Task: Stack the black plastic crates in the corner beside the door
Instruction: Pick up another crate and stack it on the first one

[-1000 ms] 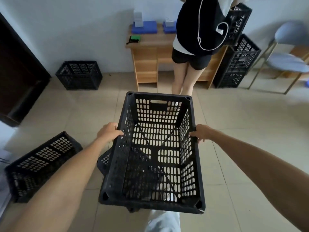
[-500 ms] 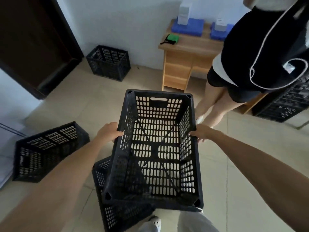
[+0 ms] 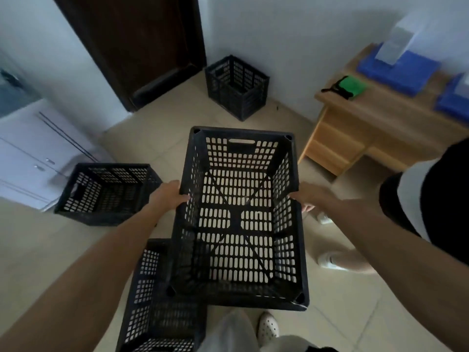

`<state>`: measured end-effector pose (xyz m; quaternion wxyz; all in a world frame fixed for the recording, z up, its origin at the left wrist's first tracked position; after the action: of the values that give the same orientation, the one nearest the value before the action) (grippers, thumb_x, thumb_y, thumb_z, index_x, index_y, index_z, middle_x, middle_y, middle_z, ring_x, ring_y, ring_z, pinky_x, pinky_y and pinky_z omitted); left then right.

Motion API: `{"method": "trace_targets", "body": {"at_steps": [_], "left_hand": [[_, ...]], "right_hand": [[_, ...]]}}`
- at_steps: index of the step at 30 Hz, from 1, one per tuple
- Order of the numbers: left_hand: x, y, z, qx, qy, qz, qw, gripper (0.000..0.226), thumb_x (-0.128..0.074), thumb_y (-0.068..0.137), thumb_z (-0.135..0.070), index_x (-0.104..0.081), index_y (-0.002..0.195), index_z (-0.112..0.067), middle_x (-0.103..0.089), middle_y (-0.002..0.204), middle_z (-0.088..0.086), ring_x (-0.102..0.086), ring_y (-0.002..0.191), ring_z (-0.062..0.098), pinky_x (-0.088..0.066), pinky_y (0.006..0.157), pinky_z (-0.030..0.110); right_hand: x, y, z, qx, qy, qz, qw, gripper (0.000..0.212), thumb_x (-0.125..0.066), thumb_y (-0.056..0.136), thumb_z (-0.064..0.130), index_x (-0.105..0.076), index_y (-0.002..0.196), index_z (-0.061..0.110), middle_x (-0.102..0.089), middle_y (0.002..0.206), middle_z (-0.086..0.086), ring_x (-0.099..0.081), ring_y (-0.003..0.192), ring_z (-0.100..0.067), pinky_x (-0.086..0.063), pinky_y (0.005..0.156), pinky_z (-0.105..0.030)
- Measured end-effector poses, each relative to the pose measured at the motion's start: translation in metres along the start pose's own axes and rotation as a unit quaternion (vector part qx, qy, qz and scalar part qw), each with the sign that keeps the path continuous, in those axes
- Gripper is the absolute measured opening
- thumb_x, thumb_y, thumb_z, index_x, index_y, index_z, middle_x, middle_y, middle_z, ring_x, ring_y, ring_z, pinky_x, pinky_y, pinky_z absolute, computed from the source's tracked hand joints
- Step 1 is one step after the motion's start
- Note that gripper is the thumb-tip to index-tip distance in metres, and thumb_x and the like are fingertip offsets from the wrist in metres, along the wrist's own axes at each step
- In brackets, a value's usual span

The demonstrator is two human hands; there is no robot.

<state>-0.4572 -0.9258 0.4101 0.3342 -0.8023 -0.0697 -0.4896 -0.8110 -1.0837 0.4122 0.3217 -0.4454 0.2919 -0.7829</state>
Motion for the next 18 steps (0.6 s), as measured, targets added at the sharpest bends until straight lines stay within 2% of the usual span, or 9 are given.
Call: {"method": "trace_targets", "body": {"at_steps": [2, 5, 7, 10, 13, 16, 18], "left_hand": [[0.008, 0.013, 0.003, 0.032, -0.009, -0.016, 0.999, 0.029, -0.065, 0.089, -0.031, -0.056, 0.108, -0.011, -0.066, 0.099, 0.005, -0.064, 0.089, 0.022, -0.054, 0.085, 0.041], [0.027, 0.046, 0.015, 0.063, -0.018, -0.017, 0.998, 0.032, -0.064, 0.089, -0.036, -0.055, 0.106, -0.011, -0.067, 0.1, 0.008, -0.066, 0.09, 0.025, -0.055, 0.085, 0.044], [0.044, 0.079, 0.023, 0.075, -0.031, -0.003, 0.997, 0.037, -0.064, 0.088, -0.039, -0.056, 0.109, -0.01, -0.068, 0.101, 0.008, -0.067, 0.089, 0.024, -0.056, 0.086, 0.044], [0.078, 0.141, 0.023, 0.071, -0.038, 0.021, 0.997, 0.039, -0.063, 0.088, -0.041, -0.057, 0.111, -0.009, -0.069, 0.1, 0.008, -0.068, 0.085, 0.023, -0.055, 0.088, 0.044], [0.122, 0.205, 0.008, 0.065, -0.047, 0.024, 0.996, 0.041, -0.064, 0.09, -0.035, -0.057, 0.116, -0.005, -0.067, 0.107, 0.011, -0.065, 0.087, 0.022, -0.053, 0.09, 0.038], [0.165, 0.262, -0.014, 0.065, -0.053, 0.009, 0.996, 0.041, -0.064, 0.091, -0.028, -0.054, 0.121, -0.001, -0.062, 0.116, 0.015, -0.06, 0.1, 0.026, -0.043, 0.085, 0.031], [0.189, 0.3, -0.028, 0.067, -0.056, -0.001, 0.996, 0.041, -0.064, 0.091, -0.028, -0.053, 0.121, -0.003, -0.061, 0.117, 0.014, -0.059, 0.107, 0.027, -0.043, 0.086, 0.032]], "right_hand": [[0.016, 0.021, 0.031, 0.021, -0.044, -0.003, 0.999, 0.046, -0.057, 0.094, 0.028, -0.049, 0.127, -0.002, -0.067, 0.098, -0.016, -0.065, 0.07, -0.02, -0.054, 0.056, -0.027], [0.04, 0.058, 0.082, 0.05, -0.109, -0.019, 0.993, 0.048, -0.052, 0.095, 0.037, -0.057, 0.116, -0.006, -0.065, 0.075, -0.011, -0.064, 0.063, -0.021, -0.054, 0.06, -0.027], [0.051, 0.09, 0.116, 0.066, -0.134, -0.011, 0.989, 0.052, -0.048, 0.096, 0.042, -0.061, 0.109, -0.007, -0.065, 0.07, -0.01, -0.065, 0.062, -0.021, -0.054, 0.064, -0.028], [0.077, 0.139, 0.164, 0.069, -0.125, -0.01, 0.99, 0.05, -0.049, 0.096, 0.042, -0.058, 0.116, -0.004, -0.071, 0.088, -0.015, -0.071, 0.075, -0.024, -0.059, 0.076, -0.035], [0.112, 0.182, 0.211, 0.057, -0.118, -0.004, 0.991, 0.051, -0.048, 0.097, 0.041, -0.054, 0.124, -0.002, -0.071, 0.106, -0.019, -0.072, 0.088, -0.027, -0.057, 0.087, -0.04], [0.154, 0.217, 0.257, 0.056, -0.104, -0.007, 0.993, 0.05, -0.046, 0.098, 0.04, -0.052, 0.127, 0.0, -0.07, 0.109, -0.019, -0.071, 0.089, -0.027, -0.057, 0.085, -0.038], [0.18, 0.238, 0.284, 0.064, -0.094, -0.013, 0.993, 0.05, -0.046, 0.098, 0.038, -0.05, 0.129, 0.0, -0.069, 0.11, -0.019, -0.07, 0.08, -0.024, -0.058, 0.072, -0.033]]}}
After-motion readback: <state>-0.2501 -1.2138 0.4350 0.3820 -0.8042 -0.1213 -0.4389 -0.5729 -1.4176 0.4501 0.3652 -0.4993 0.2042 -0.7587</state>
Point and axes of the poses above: each hand's wrist, its own y-axis towards the middle knuckle, its own x-axis out of the back of the hand, z = x × y, the point moved 6 cm from there along y, towards the middle knuckle
